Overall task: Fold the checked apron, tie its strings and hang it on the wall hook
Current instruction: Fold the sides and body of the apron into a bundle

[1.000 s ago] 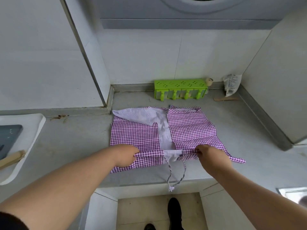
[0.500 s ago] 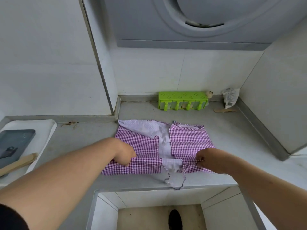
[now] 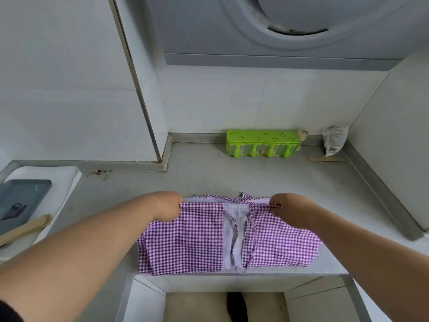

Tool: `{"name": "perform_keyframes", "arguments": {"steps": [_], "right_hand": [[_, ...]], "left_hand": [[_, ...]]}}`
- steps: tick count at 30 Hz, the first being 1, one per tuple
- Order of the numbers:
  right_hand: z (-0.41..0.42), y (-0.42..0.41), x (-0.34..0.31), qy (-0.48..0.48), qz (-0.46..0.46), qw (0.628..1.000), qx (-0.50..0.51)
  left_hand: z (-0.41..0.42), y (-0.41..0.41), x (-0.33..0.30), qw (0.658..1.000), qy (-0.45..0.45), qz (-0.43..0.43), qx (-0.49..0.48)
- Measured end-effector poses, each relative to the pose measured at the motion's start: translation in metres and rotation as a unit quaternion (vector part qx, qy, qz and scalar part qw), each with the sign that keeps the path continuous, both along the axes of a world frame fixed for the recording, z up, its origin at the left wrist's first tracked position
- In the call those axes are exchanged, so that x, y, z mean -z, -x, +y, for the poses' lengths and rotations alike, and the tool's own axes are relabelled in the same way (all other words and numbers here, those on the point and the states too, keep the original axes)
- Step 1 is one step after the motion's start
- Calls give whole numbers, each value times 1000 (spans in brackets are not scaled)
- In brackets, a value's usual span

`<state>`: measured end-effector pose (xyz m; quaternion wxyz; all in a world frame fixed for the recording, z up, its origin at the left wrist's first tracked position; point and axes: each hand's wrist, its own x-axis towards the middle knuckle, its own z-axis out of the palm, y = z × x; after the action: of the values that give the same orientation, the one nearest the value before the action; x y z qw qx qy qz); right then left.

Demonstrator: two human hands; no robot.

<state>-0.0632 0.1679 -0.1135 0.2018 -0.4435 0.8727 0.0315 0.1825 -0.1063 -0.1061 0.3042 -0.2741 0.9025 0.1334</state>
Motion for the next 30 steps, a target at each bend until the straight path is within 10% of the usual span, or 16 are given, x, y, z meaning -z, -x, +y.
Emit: {"name": "perform_keyframes", "arguments": {"steps": [12,19,30], "right_hand": [[-88,57,83,-48,6,999,5],[-101,65,131,-56,-9,998,4],[-108,28,153,106,19,931,-348]], "left_hand": [[-28,41,70,985,151,38,-73],[-2,57,105,984,45,75,156],[17,74,162,995,41,-25,85]]}}
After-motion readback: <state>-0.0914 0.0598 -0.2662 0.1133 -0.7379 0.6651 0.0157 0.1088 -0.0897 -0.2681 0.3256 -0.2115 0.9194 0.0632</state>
